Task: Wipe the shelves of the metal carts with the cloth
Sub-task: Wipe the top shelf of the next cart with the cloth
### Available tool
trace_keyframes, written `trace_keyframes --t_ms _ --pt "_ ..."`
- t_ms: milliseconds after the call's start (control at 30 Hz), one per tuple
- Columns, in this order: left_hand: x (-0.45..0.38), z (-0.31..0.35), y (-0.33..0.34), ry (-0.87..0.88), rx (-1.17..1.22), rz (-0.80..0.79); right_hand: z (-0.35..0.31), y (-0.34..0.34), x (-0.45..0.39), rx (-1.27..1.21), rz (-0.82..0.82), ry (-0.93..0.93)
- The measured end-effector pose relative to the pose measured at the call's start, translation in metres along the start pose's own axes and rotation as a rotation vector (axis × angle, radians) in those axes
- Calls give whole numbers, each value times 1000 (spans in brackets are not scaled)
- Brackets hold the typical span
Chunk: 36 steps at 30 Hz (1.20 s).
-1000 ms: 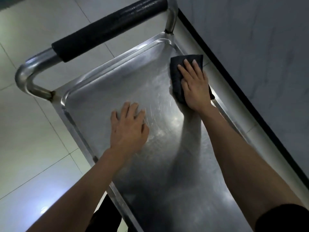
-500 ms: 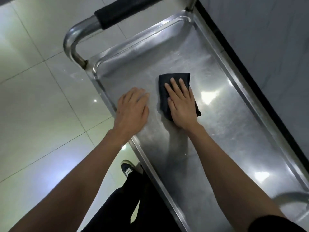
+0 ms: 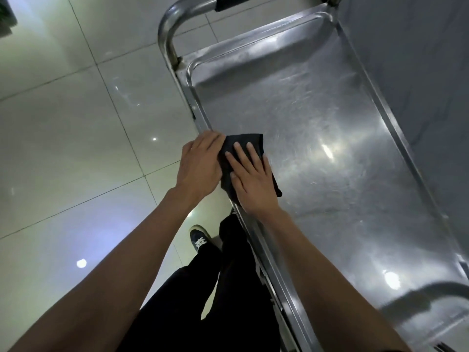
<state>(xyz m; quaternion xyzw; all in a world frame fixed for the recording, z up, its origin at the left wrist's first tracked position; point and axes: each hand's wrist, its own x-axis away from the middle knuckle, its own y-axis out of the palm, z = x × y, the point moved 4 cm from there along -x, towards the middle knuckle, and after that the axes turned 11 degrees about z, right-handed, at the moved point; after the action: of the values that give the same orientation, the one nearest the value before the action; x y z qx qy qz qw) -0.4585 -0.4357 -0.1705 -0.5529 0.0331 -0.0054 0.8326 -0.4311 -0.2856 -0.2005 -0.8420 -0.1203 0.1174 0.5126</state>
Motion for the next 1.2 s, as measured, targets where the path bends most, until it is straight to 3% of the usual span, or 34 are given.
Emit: trace_keyframes --t_ms 133,233,567,900,1200 --pt "-11 12 3 16 -26 0 15 -17 -5 -9 -31 -41" --pt "-25 30 2 48 -24 10 39 -30 -10 -7 11 28" --pt "-97 114 41 185 -112 -171 160 -80 -49 115 72 142" --pt "-137 167 83 243 -192 -250 283 -134 -112 145 151 305" --pt "-129 155 85 294 -157 -229 277 -131 -110 146 186 342"
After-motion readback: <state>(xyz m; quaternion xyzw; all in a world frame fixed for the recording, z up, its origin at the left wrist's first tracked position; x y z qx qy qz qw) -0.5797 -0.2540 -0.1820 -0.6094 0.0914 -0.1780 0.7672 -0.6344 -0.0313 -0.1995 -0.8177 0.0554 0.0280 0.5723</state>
